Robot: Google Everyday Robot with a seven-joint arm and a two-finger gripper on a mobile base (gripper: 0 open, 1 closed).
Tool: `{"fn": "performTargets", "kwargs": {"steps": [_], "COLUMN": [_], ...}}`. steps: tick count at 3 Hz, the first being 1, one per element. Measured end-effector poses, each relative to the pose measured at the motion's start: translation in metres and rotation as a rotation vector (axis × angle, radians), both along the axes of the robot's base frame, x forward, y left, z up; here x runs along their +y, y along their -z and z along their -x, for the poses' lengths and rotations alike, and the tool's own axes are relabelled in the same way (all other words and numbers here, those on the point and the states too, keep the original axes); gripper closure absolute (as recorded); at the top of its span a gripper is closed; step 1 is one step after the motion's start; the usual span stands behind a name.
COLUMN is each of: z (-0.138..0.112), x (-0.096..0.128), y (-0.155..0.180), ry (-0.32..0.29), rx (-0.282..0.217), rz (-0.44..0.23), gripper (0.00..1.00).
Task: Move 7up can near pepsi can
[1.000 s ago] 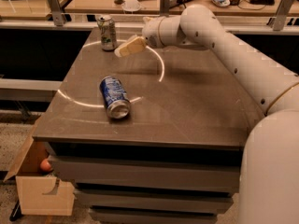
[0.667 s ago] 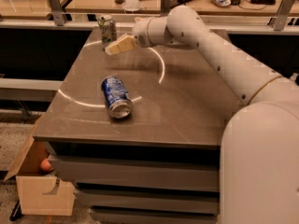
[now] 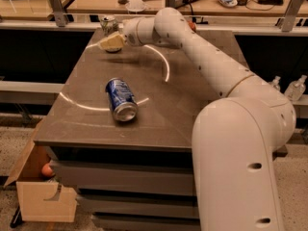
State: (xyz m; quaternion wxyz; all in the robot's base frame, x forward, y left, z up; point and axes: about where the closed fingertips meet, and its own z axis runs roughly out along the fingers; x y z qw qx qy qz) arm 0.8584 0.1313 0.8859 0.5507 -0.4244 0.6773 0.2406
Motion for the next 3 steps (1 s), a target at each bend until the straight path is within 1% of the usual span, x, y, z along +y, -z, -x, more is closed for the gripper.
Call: {"fn": "performTargets", "kwargs": {"steps": [1,2,3], "z": [-0.009,-0.009,0.004], "x": [0.014,0.004,-0.019], "y": [-0.003,-0.014,-0.028], "ry": [-0.023,-0.017,0.000], "rx": [-0.015,-0.035,-0.044], "rz": [-0.011,-0.005,0.007], "gripper": [0.45,0.76,0.98]}}
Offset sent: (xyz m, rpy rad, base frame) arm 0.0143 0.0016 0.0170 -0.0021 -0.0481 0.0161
